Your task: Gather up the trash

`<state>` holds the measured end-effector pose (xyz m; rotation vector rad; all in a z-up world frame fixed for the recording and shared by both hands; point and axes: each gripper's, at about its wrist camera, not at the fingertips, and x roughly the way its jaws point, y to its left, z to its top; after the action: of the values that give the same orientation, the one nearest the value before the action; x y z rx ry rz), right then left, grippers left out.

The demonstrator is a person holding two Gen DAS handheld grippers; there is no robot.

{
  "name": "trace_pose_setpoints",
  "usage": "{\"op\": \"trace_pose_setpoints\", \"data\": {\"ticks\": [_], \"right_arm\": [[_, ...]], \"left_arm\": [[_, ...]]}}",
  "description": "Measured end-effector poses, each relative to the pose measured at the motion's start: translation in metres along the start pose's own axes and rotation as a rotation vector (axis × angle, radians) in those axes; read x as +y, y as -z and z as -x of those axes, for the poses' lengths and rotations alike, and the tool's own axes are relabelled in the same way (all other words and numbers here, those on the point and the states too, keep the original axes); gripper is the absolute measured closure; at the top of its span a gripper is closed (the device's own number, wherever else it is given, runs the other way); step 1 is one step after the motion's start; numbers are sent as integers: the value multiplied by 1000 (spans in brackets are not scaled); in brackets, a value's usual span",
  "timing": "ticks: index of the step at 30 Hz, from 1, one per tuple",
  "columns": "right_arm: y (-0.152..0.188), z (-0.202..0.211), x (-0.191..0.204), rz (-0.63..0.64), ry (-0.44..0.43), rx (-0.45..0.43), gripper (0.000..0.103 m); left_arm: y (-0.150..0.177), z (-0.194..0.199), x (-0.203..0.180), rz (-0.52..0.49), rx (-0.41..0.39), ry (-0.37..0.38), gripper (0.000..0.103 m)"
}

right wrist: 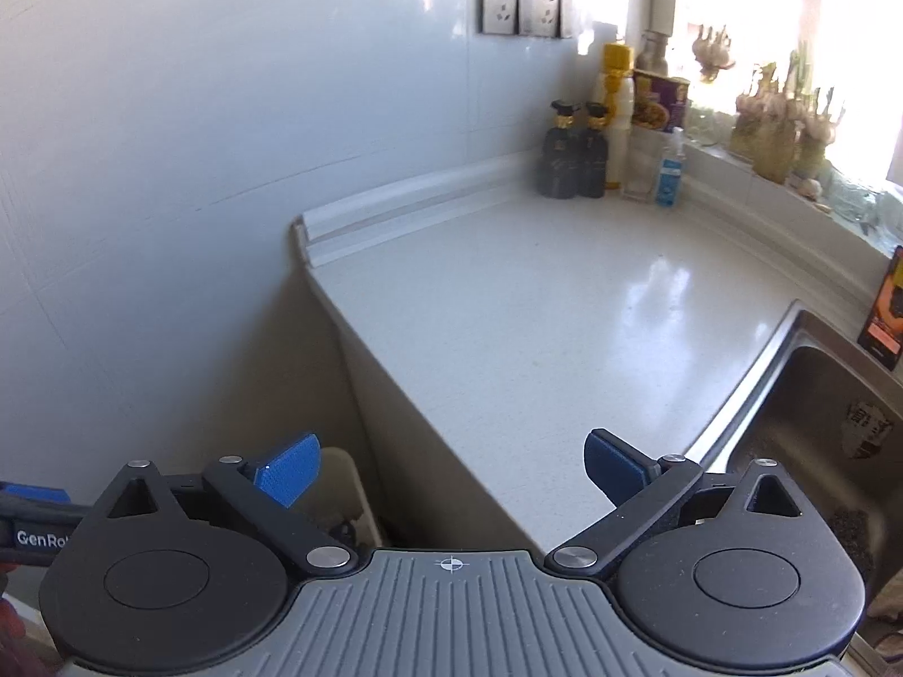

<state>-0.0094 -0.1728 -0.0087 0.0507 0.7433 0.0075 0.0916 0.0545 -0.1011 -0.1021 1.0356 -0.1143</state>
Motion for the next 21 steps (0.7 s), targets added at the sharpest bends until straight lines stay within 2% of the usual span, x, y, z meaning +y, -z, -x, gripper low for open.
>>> {"op": "trace_pose_setpoints", "data": {"ticks": [8,21], "right_arm": [[-2,16,-22,-80,46,-17,1],[4,30,-13,-77,63,-45,1]], "left_arm": [[5,10,-18,-51,-20,-20,1],[8,18,-25,-71,-37,-59,1]]}}
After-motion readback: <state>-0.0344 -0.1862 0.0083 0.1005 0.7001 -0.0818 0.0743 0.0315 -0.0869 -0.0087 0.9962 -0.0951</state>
